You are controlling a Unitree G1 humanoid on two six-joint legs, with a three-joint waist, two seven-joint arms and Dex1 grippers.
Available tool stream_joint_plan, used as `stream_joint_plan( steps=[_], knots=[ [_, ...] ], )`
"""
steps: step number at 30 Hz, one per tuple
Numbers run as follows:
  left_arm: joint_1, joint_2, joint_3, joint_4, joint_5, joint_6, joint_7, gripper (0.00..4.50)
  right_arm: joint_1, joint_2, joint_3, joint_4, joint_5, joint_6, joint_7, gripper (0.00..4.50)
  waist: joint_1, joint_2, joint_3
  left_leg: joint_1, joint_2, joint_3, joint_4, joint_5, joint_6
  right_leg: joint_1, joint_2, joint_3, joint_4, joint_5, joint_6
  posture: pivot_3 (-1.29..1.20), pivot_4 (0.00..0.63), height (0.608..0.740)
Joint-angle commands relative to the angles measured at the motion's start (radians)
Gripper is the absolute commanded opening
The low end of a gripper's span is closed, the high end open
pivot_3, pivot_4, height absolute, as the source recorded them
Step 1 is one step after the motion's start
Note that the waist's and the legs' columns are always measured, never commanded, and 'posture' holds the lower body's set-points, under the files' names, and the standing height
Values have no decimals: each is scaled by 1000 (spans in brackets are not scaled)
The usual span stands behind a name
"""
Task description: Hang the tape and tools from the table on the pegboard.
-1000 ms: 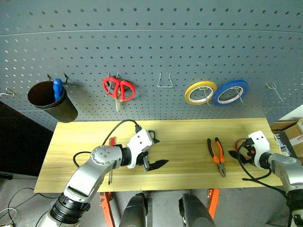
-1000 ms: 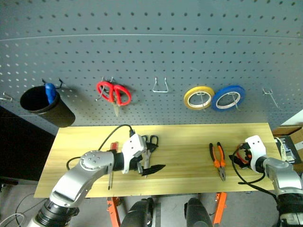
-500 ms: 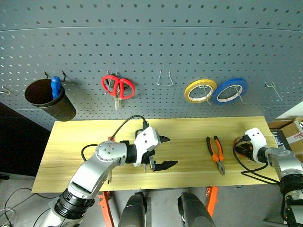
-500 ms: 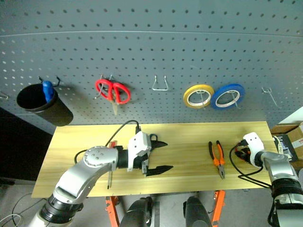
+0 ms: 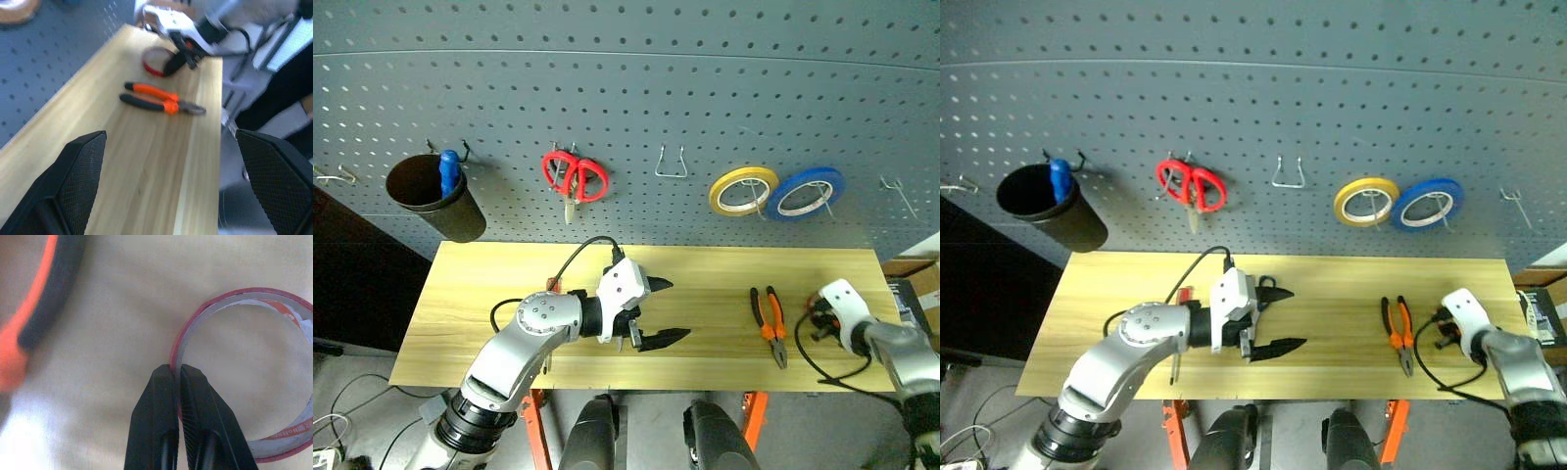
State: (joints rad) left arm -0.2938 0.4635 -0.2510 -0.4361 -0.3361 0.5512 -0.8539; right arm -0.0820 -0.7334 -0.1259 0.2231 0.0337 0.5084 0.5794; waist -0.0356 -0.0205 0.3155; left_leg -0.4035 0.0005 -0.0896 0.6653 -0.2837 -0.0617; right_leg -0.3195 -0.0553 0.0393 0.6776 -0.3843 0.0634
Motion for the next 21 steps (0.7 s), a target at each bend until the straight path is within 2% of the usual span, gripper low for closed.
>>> stream_joint_plan(
  steps=[1, 3, 6, 10, 12, 16, 21],
  knots=[
    [0, -33, 19, -67, -47, -13, 25, 4500, 145, -4, -177, -291, 19, 20, -72, 48, 0, 2, 1, -1, 0, 0, 0, 0, 0, -1, 0, 0, 0, 0, 0, -101, 314, 740],
    [7, -41, 2, -72, -38, -45, 18, 4500, 231, 52, -250, -456, 33, 32, -119, 48, -2, 2, 1, -1, 0, 1, -1, 0, 0, -1, 0, 0, 0, 0, 0, -113, 318, 740],
    [11, -30, -20, -67, -15, -93, -8, 4500, 324, 156, -287, -678, 29, 19, -198, 48, -17, 2, 2, 0, 2, 1, -2, 0, 0, -1, 2, 0, 0, 0, 0, -129, 324, 740],
    [2, -26, -29, -52, -19, -131, -26, 4500, 416, 306, -236, -920, -14, -70, -298, 48, -25, 4, 3, 3, 2, 2, -3, 0, 0, -1, 2, 2, 2, 0, 0, -138, 329, 740],
    [-20, -39, -27, -38, -17, -145, -18, 4500, 398, 363, -201, -1004, -43, -134, -352, 48, -30, 4, 3, 3, 3, 3, -3, 0, 0, -1, 2, 4, 2, 0, 0, -143, 329, 740],
    [-48, -57, -20, -26, -46, -141, -24, 4500, 272, 380, -245, -985, -33, -137, -393, 48, -41, 4, 3, 3, 1, 2, -2, 0, 0, -1, 1, 5, 2, 1, 2, -143, 327, 740],
    [-54, -75, -28, -34, -54, -134, -10, 4500, 113, 351, -323, -849, 40, -128, -385, 48, -46, 4, 3, 3, 0, 2, -3, 1, 1, -1, 1, 3, 2, 1, 2, -133, 323, 740]
  ],
)
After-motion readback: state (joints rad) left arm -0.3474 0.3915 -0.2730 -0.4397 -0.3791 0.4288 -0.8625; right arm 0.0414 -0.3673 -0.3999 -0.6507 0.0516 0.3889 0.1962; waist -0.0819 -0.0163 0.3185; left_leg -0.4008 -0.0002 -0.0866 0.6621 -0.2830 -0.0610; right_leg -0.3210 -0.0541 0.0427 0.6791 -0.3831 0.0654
